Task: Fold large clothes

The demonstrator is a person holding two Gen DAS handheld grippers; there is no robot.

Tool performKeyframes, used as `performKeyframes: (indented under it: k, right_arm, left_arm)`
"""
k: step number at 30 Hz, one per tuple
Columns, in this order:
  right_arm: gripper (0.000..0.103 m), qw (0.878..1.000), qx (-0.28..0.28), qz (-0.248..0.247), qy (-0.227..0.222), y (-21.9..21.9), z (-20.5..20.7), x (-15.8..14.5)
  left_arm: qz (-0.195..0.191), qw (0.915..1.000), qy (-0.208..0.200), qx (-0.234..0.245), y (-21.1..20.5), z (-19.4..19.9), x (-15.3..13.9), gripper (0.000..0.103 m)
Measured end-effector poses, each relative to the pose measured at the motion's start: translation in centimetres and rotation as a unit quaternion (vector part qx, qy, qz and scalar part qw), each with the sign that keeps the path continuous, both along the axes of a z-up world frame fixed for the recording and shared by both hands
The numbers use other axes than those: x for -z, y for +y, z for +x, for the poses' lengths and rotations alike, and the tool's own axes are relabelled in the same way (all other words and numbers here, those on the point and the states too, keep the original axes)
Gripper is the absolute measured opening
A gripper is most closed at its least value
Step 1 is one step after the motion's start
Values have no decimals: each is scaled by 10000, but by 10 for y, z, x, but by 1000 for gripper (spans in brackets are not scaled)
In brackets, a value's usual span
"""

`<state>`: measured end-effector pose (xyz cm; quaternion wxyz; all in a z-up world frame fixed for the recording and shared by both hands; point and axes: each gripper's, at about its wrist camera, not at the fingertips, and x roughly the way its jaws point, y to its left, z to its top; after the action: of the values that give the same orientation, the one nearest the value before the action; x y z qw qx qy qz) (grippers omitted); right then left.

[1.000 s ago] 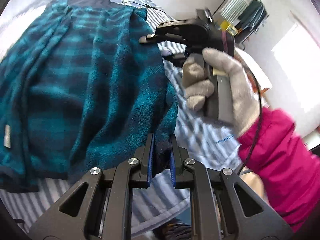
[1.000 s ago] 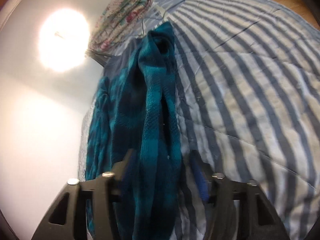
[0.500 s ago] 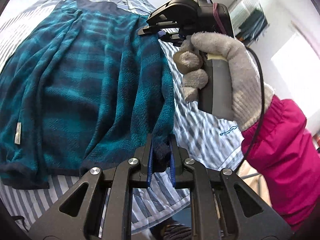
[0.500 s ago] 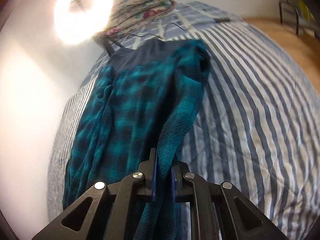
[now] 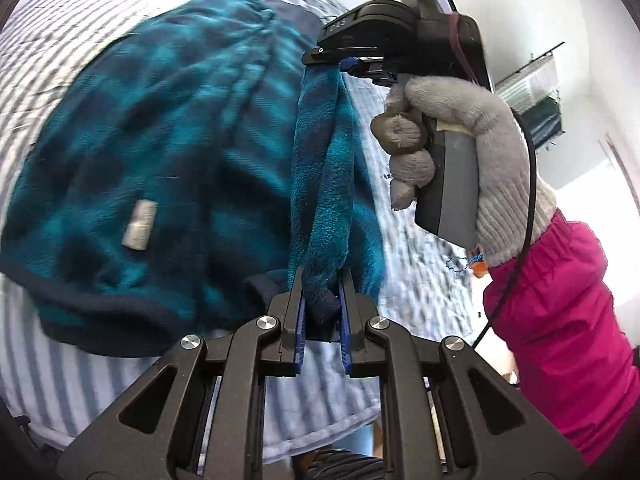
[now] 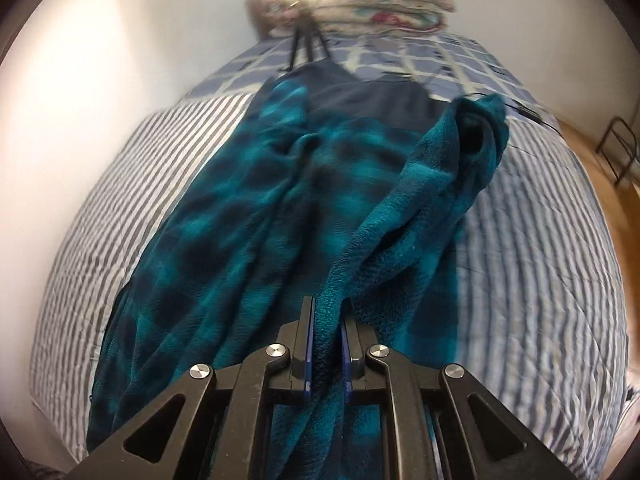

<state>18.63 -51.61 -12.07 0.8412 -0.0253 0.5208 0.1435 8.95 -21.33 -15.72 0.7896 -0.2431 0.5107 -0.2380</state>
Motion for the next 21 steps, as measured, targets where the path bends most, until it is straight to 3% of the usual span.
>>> performKeyframes:
  k: [8, 12, 13, 15, 17, 21]
  right_arm:
    - [9, 9988, -285, -277, 270, 45, 5, 38]
    - [10, 9989, -204, -73, 407, 38, 10, 45]
    - [11, 9989, -241, 42, 411, 34, 9, 42]
    - [25, 9980, -295, 379, 411, 25, 6, 33]
    - [27, 9942, -340, 970, 321, 6, -7, 14]
    - [28, 9905, -263, 1345, 85, -34, -39, -19]
  left_arm:
    - [238, 9993, 178, -220, 21, 0, 19, 12]
    - [309, 9991, 173, -230, 25, -4, 17, 11]
    - [326, 9991, 171, -213, 25, -5, 17, 11]
    - [399, 9989, 154, -169, 23, -6, 18, 11]
    - [401, 9991, 116, -82, 22, -8, 17, 11]
    - [466, 9988, -88, 86, 20, -12, 8, 12]
